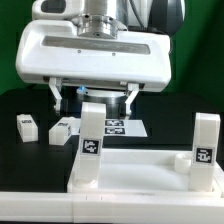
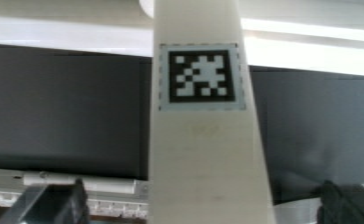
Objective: Assemble desk
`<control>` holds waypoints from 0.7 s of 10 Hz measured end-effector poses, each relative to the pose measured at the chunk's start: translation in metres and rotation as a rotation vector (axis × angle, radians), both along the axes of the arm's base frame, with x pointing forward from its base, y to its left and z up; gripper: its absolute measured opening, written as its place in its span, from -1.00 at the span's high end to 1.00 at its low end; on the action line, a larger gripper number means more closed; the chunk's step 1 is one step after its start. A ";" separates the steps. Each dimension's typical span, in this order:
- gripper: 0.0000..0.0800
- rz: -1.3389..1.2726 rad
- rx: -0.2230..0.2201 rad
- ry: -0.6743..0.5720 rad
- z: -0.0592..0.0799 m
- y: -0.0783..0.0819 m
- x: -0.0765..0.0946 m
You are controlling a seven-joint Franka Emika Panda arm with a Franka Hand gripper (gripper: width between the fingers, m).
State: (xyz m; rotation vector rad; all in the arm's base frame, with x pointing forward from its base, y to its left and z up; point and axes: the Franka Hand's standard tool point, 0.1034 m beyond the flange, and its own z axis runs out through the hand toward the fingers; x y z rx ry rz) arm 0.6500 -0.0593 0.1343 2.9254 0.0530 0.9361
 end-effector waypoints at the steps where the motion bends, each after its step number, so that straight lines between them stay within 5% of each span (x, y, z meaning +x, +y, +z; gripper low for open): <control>1: -0.62 0.001 0.001 0.012 0.010 -0.004 0.000; 3: -0.62 0.004 0.010 0.030 0.026 -0.004 0.000; 6: -0.62 0.006 0.013 0.047 0.022 -0.003 -0.001; 7: -0.62 0.009 0.030 0.120 0.010 -0.002 -0.004</control>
Offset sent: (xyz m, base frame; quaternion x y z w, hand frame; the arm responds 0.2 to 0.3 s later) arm 0.0000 0.0000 0.0000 0.0000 -0.0650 0.0000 0.9979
